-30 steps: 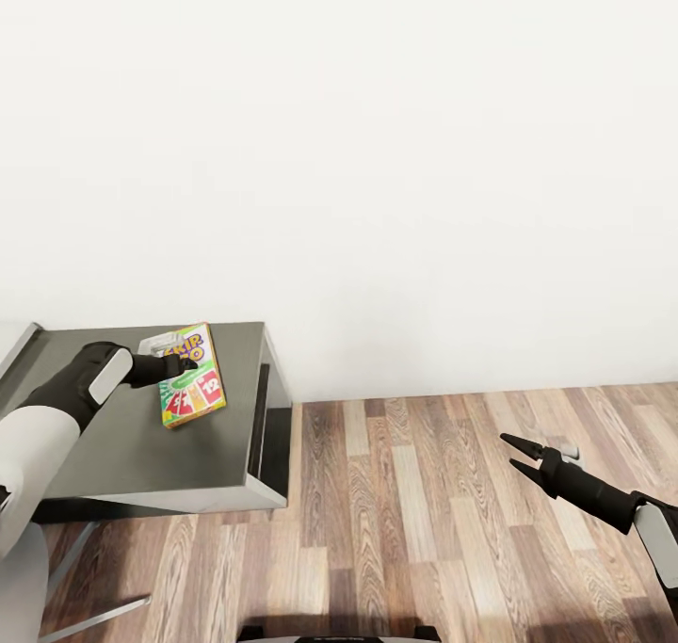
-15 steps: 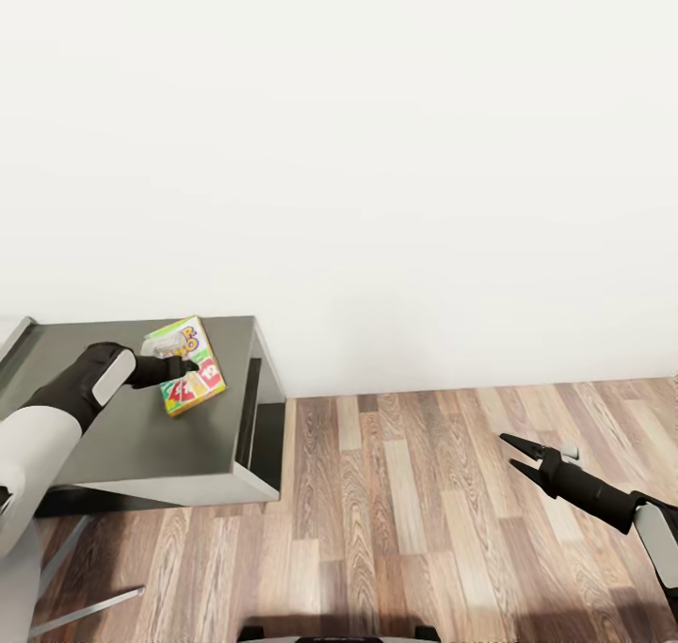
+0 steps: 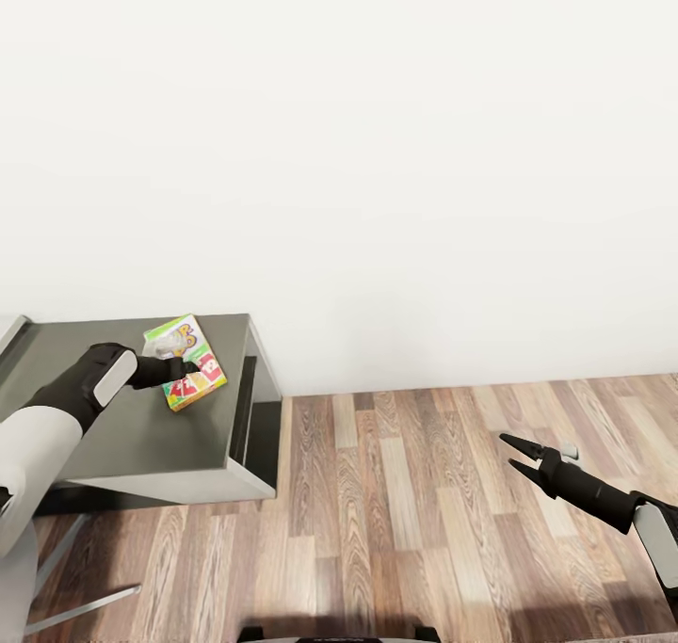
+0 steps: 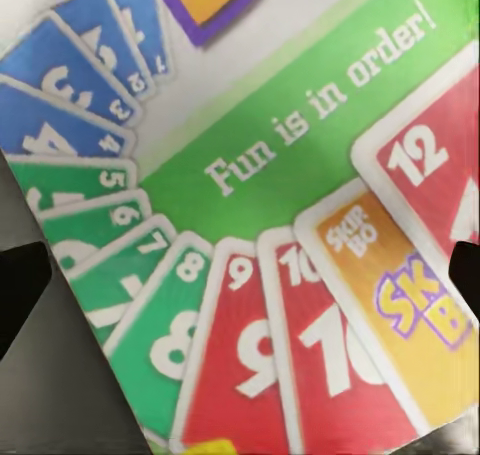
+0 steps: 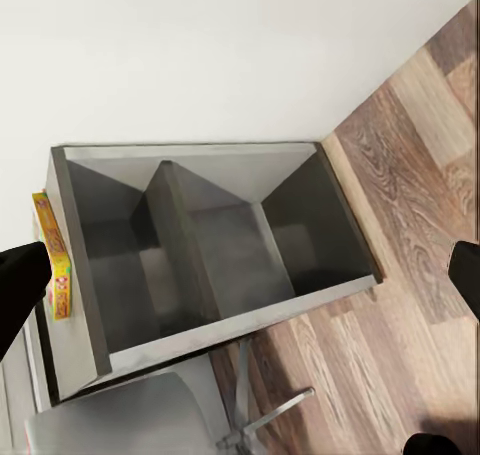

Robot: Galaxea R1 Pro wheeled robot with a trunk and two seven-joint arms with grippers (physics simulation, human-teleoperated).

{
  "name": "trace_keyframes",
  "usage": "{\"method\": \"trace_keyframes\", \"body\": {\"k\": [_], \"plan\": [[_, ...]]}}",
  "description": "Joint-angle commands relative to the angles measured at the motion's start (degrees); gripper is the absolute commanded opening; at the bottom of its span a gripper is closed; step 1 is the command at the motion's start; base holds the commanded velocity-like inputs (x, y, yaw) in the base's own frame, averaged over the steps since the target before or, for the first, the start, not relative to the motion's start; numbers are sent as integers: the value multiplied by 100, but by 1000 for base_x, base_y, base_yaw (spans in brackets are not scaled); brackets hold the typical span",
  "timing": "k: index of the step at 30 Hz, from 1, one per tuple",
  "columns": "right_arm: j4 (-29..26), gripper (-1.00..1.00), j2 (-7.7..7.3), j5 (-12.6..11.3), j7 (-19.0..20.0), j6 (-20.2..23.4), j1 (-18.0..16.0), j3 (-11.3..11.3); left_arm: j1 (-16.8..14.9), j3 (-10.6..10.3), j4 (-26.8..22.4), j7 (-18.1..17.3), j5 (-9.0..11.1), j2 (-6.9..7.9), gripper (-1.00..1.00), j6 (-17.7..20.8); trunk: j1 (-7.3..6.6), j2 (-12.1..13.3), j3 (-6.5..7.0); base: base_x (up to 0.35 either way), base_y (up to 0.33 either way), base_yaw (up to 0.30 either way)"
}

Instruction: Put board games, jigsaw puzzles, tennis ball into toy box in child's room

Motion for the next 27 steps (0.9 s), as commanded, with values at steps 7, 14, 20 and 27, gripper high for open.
{"method": "trace_keyframes", "body": {"k": [7, 14, 20, 27], "plan": [[2, 100, 0, 2, 16, 26, -4, -7, -5, -36, -4, -34, -27, 6, 100, -40, 2, -10, -9, -70, -77, 0], [2, 100, 0, 2, 16, 26, -4, -7, -5, -35, -4, -35, -30, 14, 100, -78, 2, -10, -9, -64, -81, 0], [2, 100, 3, 2, 16, 21, -4, -3, -5, -13, 2, -20, -37, 49, 100, -134, 2, -10, -9, 35, 32, 0], [2, 100, 2, 2, 16, 19, -4, 1, -5, -28, 5, -3, -32, 80, 100, -303, 2, -10, -9, 118, 103, 0]]}}
